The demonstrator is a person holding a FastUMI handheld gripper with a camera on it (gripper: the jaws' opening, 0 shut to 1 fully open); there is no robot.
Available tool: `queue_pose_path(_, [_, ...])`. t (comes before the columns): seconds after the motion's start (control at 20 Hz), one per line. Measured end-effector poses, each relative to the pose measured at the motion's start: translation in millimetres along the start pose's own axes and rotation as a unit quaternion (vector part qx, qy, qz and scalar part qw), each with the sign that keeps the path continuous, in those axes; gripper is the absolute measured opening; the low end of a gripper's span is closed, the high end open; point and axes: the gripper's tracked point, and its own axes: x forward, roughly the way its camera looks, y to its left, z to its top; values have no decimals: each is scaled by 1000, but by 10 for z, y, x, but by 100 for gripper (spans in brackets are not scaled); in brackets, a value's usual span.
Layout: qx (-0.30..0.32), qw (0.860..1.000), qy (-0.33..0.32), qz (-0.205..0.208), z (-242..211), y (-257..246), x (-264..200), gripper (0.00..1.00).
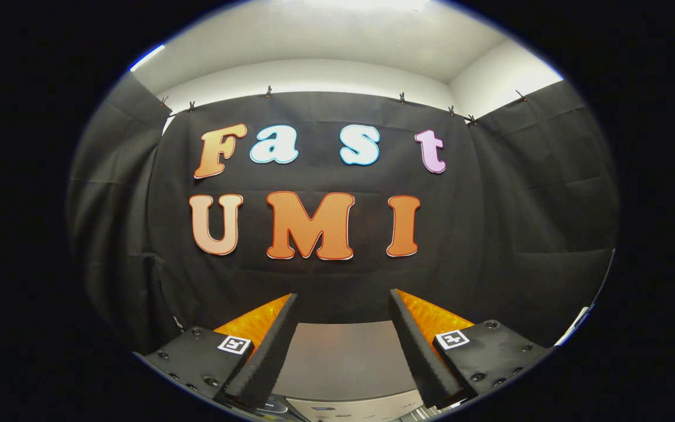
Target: Put the clothes into the washing machine and then close the washing machine lid.
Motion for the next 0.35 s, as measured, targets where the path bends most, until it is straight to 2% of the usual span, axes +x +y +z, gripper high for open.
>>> queue_pose_path(0.35, [4, 1000, 2, 2, -12, 65, -8, 98])
